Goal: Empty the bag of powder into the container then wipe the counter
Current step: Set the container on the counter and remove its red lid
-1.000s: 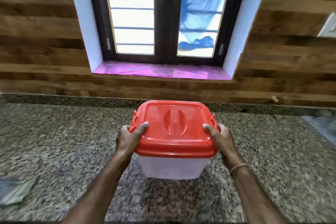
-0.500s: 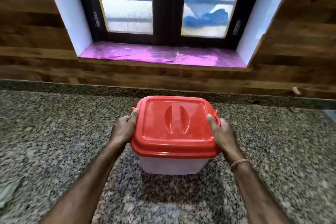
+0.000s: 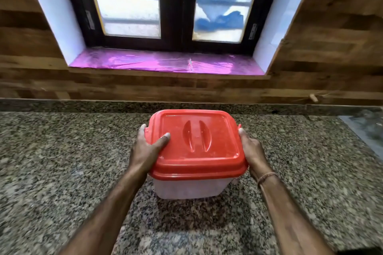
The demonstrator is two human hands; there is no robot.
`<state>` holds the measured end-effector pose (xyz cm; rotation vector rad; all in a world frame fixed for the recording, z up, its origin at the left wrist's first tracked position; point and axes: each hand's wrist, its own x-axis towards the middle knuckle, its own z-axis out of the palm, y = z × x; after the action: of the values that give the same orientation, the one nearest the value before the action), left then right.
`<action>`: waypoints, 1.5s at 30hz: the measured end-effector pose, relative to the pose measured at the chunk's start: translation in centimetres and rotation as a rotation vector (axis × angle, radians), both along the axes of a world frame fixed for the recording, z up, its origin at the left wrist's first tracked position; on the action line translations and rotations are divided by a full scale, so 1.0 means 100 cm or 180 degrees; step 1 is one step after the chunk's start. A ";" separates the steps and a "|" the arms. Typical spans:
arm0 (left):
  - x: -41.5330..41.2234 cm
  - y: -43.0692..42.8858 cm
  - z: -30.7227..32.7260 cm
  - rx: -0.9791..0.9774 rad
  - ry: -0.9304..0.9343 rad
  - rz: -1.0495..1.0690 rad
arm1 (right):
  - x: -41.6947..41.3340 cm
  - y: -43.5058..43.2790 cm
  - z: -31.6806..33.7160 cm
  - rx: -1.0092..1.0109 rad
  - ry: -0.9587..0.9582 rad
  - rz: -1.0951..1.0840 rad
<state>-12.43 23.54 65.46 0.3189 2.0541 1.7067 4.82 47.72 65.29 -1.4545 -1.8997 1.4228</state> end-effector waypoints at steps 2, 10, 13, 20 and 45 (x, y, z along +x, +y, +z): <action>0.001 0.001 -0.002 -0.0004 -0.0017 0.0009 | 0.000 0.003 -0.004 0.0006 0.0059 -0.0196; -0.003 0.004 -0.001 -0.0015 -0.0080 0.0088 | 0.022 0.002 -0.018 0.0245 0.0295 -0.0321; 0.001 0.003 0.001 0.0023 -0.0130 0.0185 | 0.020 -0.006 -0.008 0.0293 0.0475 0.0073; 0.005 0.001 -0.001 0.0206 -0.0094 0.0183 | 0.011 -0.015 -0.001 -0.0298 0.0654 0.0260; 0.090 0.141 0.049 0.0254 0.0356 -0.0360 | 0.130 0.140 0.039 -0.1070 0.2205 -0.0041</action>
<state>-3.48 37.66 70.34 0.5570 2.0073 1.7403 17.85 61.77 69.17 -0.8976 -1.2584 1.9771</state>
